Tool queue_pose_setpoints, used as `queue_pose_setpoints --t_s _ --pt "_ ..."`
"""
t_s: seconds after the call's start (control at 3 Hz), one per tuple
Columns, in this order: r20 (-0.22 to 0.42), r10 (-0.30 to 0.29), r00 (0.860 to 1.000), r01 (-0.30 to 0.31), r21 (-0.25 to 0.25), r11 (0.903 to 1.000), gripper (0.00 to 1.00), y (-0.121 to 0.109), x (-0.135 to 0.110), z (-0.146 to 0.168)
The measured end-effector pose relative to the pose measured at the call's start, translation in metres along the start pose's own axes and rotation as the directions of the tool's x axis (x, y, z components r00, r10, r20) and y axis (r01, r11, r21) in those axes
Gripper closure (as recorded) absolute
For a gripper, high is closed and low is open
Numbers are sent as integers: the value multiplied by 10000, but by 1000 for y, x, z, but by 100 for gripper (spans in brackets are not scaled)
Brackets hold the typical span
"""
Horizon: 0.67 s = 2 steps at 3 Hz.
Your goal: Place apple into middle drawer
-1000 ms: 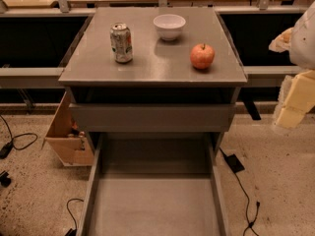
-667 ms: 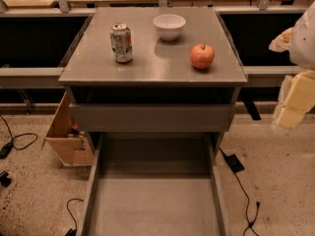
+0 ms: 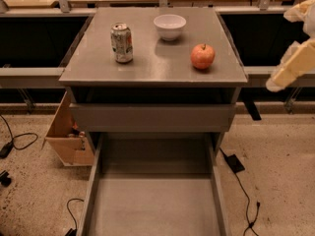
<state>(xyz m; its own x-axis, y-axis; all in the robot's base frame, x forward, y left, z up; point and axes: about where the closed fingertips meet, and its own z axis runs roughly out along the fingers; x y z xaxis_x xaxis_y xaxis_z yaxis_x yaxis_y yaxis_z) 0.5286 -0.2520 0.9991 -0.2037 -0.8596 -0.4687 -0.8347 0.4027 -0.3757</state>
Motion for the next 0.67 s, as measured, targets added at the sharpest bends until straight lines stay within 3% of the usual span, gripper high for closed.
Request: queue_pose_setpoints --t_s 0.33,0.67 --pt "2074 494 9770 -608 494 9969 0 -58 -14 20" --pt "4126 1254 9023 -1802 966 9789 0 -92 -32 30"
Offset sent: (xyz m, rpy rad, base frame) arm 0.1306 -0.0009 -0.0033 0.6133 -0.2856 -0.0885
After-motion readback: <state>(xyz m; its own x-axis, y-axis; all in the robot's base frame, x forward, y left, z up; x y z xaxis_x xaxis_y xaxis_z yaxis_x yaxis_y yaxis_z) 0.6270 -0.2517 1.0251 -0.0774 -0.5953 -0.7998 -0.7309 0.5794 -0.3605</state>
